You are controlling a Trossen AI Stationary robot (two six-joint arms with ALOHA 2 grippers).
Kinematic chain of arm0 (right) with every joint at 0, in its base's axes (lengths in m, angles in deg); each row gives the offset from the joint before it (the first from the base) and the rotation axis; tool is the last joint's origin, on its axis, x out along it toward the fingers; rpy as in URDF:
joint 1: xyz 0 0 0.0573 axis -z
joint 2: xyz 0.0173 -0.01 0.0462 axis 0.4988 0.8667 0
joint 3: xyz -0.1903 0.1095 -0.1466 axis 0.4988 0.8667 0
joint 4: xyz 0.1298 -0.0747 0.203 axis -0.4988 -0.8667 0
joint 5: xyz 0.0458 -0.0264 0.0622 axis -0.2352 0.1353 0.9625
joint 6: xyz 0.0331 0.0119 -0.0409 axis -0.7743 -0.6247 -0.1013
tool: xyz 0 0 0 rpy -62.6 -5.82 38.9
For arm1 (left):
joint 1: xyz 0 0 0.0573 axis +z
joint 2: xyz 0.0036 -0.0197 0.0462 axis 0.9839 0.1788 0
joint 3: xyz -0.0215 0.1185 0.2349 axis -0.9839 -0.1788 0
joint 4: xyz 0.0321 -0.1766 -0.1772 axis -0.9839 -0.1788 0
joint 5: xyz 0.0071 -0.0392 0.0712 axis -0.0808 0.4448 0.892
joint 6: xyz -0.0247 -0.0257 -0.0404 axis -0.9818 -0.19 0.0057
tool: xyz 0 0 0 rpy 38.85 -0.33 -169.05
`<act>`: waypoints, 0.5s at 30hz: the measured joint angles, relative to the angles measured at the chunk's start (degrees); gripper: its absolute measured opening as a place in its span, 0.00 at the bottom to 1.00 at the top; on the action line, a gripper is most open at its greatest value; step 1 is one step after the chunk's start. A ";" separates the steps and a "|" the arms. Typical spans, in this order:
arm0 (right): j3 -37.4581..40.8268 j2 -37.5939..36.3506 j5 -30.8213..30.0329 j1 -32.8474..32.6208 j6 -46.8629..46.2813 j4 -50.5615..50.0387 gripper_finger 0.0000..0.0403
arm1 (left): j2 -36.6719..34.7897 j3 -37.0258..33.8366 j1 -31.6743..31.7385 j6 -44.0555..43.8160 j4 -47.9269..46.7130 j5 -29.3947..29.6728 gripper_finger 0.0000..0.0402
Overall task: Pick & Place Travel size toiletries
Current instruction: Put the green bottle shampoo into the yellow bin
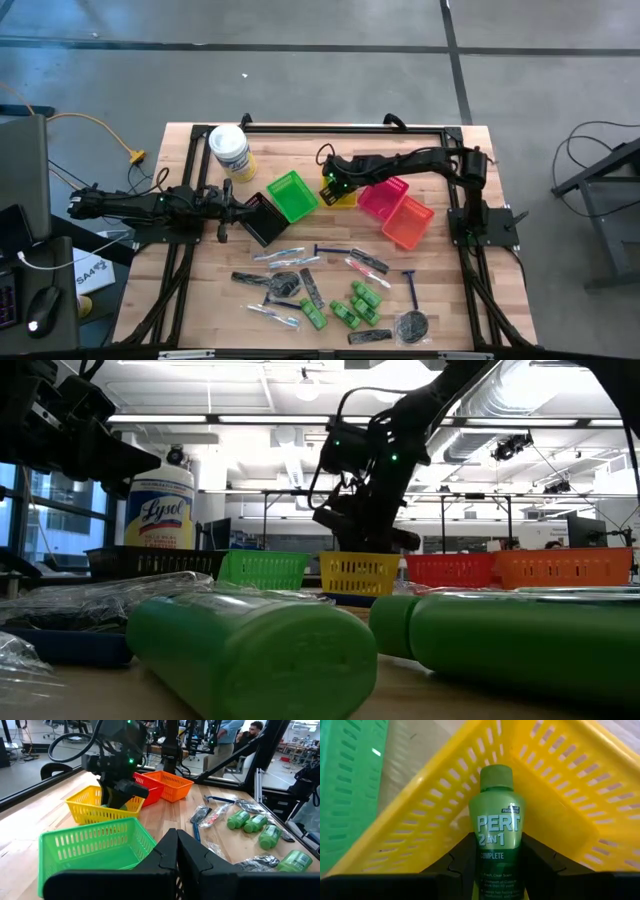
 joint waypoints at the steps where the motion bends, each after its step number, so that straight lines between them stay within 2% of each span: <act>1: 0.00 0.00 0.00 0.00 0.10 0.13 0.30 | 0.01 0.00 0.00 0.00 -0.03 0.00 0.00; 7: 0.00 0.13 0.10 0.00 1.59 0.35 0.34 | 0.02 0.00 0.00 0.00 -0.03 -0.02 0.00; 15: 0.04 -0.76 0.18 -0.13 3.02 1.66 0.48 | 0.02 0.00 0.00 0.00 -0.06 -0.02 0.00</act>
